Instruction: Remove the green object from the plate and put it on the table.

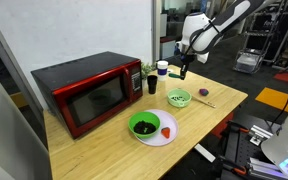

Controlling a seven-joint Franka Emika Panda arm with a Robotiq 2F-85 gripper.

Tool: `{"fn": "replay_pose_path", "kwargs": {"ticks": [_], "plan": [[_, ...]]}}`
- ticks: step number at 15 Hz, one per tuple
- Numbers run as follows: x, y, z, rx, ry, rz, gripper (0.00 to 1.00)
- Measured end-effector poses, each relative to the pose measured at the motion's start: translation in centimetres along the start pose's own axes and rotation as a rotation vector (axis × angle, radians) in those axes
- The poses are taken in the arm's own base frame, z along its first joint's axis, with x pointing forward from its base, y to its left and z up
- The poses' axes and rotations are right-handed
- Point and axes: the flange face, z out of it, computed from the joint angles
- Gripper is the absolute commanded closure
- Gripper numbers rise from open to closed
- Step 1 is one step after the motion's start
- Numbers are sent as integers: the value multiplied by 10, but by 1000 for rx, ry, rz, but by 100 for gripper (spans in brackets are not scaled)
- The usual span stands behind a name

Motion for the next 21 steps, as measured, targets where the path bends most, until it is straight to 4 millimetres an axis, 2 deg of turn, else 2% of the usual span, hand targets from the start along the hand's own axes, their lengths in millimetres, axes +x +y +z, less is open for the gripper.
{"fn": "replay_pose_path", "kwargs": {"ticks": [2,5,9,12,16,21], "plan": [[-18,30,6,-31,-47,43,93],[-43,62,14,-54,-118,93,93],[-69,93,29,-48,-166,159,93],[-79,108,50,24,-179,176,93],[-70,112,82,174,-141,135,93],[-31,110,117,244,-119,47,93]]}}
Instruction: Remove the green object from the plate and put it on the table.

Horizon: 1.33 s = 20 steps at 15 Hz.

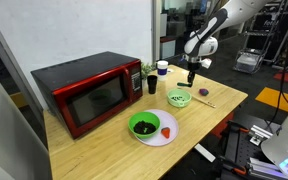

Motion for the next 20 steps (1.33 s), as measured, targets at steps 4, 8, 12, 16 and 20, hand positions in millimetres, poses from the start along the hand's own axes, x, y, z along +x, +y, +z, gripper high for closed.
{"fn": "replay_pose_path", "kwargs": {"ticks": [4,8,12,16,20], "plan": [[35,10,-3,-11,11,-40,93],[51,27,-20,2,16,-111,93],[42,51,-32,40,-3,-199,93],[28,70,-36,47,-13,-257,93],[22,77,-34,9,-49,-319,93]]}}
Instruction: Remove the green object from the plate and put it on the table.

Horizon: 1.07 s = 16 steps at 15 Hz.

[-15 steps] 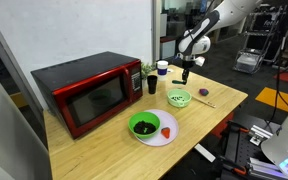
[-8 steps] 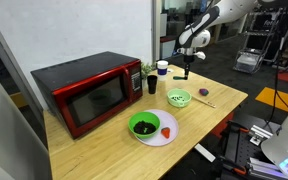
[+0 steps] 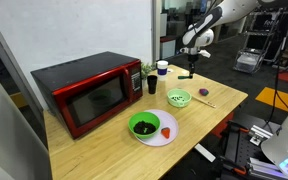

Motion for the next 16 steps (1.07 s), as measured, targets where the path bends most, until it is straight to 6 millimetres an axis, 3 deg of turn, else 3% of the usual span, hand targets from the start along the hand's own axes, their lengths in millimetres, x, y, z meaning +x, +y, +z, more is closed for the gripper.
{"fn": "replay_pose_path", "kwargs": {"ticks": [11,16], "plan": [[-16,-25,58,-112,-31,-86,93],[-30,-30,73,-140,-19,-71,93]]}}
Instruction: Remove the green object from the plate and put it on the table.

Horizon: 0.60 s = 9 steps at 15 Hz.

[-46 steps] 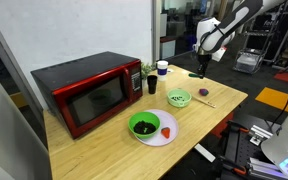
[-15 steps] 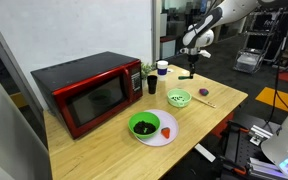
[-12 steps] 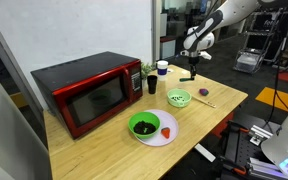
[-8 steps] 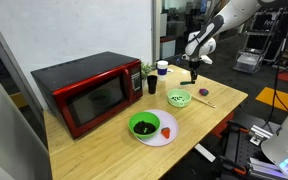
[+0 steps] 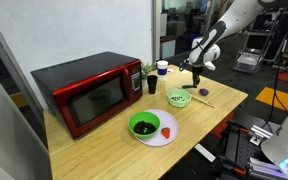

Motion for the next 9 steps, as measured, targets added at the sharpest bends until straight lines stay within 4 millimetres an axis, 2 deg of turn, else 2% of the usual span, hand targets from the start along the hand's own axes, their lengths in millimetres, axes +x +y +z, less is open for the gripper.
{"fn": "replay_pose_path", "kwargs": {"ticks": [5,6,7,8,9], "plan": [[-18,-2,9,-5,-9,32,93],[-21,-2,11,-4,-11,40,80],[-23,-3,12,-3,-13,50,48],[-25,-4,13,-4,-13,59,47],[-26,-5,14,-5,-13,68,40]]}}
